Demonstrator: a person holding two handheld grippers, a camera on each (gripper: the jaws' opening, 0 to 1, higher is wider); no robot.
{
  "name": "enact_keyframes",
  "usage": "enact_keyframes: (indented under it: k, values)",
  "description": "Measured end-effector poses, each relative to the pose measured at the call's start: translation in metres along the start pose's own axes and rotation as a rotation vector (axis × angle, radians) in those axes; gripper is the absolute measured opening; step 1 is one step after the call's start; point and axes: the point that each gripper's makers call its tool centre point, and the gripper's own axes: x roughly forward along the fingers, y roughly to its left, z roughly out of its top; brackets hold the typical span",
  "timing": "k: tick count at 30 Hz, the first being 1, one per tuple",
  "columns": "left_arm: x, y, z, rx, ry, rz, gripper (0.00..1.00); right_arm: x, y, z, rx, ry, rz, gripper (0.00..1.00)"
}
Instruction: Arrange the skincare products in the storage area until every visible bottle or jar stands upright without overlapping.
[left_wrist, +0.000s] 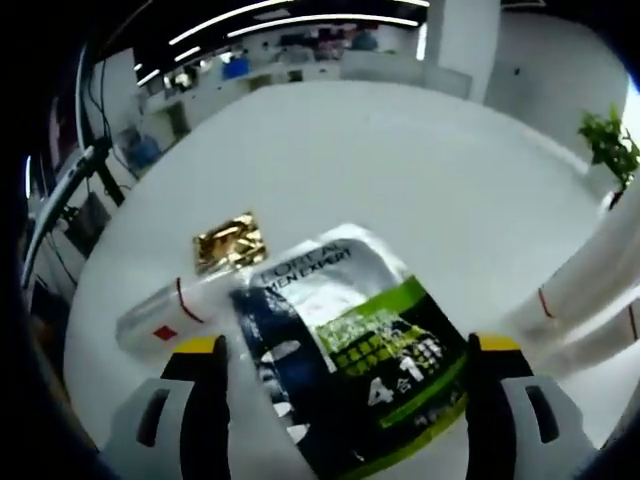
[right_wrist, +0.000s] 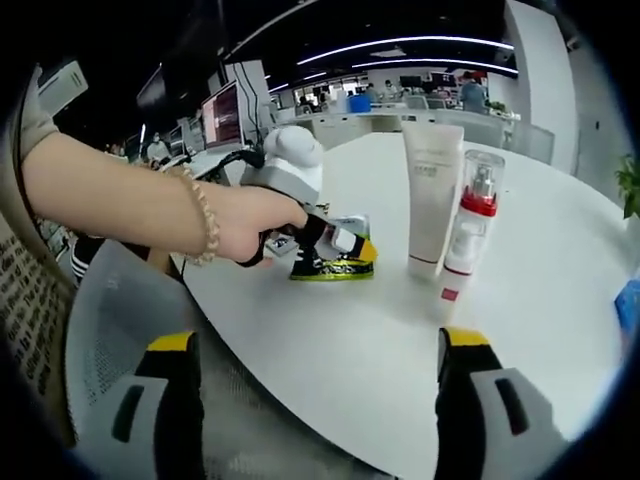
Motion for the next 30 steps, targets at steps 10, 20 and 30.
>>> enact_keyframes:
  k: [10,20,30]
  values:
    - [0.0,0.002,0.006,0.021,-0.1,-0.029,0.94,-0.001,-0.002,0.0,0.01,0.0,-0.009,0.98]
    - [0.017,0.032,0.002,0.055,-0.132,-0.047,0.76,-0.001,-0.002,0.001,0.008,-0.007,-0.014,0.98]
    - [0.011,0.024,0.007,0.075,-0.105,-0.057,0.75,-0.002,-0.002,0.004,0.012,-0.024,-0.014,0.98]
